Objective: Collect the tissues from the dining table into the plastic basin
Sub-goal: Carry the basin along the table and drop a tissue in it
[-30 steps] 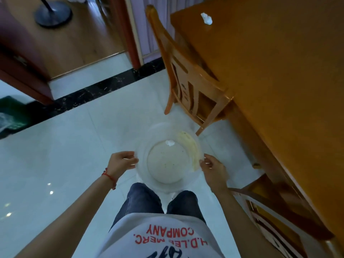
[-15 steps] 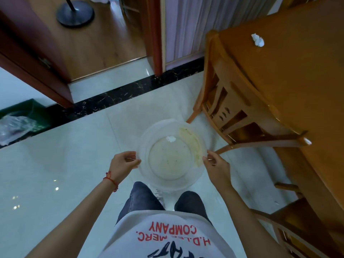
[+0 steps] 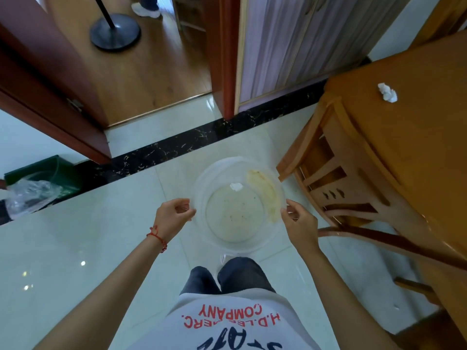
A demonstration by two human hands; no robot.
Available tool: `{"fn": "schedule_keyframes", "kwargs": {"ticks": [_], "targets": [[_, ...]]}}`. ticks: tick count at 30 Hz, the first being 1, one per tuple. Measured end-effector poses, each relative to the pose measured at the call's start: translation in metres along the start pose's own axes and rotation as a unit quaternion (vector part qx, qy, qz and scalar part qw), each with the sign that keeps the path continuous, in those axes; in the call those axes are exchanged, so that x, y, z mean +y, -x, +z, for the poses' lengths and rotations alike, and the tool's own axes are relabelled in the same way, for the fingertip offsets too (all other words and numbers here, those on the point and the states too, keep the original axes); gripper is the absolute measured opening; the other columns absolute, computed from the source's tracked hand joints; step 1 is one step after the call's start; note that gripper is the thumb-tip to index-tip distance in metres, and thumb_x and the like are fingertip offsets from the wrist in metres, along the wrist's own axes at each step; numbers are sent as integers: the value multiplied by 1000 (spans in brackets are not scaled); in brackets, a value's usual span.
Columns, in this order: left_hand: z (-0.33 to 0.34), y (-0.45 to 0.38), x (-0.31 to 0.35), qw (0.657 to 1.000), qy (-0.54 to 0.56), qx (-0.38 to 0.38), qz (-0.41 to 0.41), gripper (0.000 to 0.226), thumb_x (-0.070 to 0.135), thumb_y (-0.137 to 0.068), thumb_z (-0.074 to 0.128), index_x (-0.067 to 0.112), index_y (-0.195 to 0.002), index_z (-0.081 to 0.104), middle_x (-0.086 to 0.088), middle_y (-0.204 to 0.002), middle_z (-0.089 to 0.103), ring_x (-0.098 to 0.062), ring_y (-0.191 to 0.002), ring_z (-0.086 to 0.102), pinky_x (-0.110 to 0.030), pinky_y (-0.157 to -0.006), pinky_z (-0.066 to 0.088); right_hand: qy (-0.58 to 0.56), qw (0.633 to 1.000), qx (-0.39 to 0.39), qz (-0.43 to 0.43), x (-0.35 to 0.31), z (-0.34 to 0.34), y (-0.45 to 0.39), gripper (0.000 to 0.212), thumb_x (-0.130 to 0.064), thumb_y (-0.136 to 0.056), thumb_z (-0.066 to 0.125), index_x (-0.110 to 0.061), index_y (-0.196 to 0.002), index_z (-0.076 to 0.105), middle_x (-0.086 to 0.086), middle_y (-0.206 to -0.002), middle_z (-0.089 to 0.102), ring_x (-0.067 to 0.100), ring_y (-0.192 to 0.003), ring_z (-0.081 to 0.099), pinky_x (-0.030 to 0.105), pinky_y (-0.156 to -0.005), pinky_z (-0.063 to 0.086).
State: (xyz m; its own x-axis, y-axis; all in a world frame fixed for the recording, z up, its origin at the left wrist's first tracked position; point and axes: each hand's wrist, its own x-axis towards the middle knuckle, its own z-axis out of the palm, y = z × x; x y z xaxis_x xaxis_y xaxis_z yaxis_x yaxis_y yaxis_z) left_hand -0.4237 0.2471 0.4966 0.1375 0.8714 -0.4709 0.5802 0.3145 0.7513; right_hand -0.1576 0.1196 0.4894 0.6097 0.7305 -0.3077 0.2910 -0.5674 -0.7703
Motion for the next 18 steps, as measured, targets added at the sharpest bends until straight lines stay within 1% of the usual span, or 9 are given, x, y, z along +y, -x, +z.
{"fn": "schedule_keyframes", "kwargs": {"ticks": [4,7,11,13,15,16,18], "targets": [[-10,-41,31,1000,-5,6,6,25,9,-75,69,3,-99,68,-14,-87,70,-25,-76,67,-43,-82,56,-13,1000,8,-4,-27,7,-42,25,-27,-87,59,-19,-111,63,-8,-92,64,5,-77,57,15,-68,45],[-19,-72,54,1000,-5,13,8,28,10,-75,70,2,-102,66,-12,-88,68,-23,-75,66,-39,-80,56,-14,1000,5,-6,-45,10,-71,25,-28,-87,58,-21,-110,62,-10,-91,63,-2,-76,55,11,-63,40],[-27,-110,84,1000,-1,2,25,25,7,-75,68,3,-100,67,-14,-88,69,-24,-76,66,-36,-75,57,-24,1000,8,0,-66,12,-106,26,-27,-86,58,-18,-111,62,-5,-94,67,5,-81,57,12,-65,42],[-28,-129,96,999,-7,-11,35,22,5,-76,67,3,-98,68,-12,-86,68,-23,-75,65,-28,-69,58,-29,999,19,7,-74,14,-119,27,-26,-87,58,-17,-112,62,-3,-96,67,8,-83,58,12,-65,41],[-29,-148,108,999,-11,-23,44,21,5,-77,67,3,-98,68,-10,-84,67,-22,-73,64,-16,-61,56,-38,999,35,16,-82,17,-131,26,-24,-87,58,-16,-111,62,-2,-97,67,5,-81,57,10,-64,40],[-29,-158,114,998,-12,-30,47,21,4,-77,67,2,-98,68,-10,-85,67,-23,-74,64,-13,-60,55,-37,998,44,19,-85,19,-137,25,-24,-87,59,-16,-110,63,-2,-96,67,3,-78,55,9,-64,38],[-30,-182,126,997,-22,-49,52,22,4,-78,66,2,-99,68,-12,-86,68,-25,-77,65,-13,-60,55,-28,997,67,23,-92,23,-149,24,-21,-86,60,-14,-109,63,-1,-94,67,-1,-73,53,7,-62,36]]}}
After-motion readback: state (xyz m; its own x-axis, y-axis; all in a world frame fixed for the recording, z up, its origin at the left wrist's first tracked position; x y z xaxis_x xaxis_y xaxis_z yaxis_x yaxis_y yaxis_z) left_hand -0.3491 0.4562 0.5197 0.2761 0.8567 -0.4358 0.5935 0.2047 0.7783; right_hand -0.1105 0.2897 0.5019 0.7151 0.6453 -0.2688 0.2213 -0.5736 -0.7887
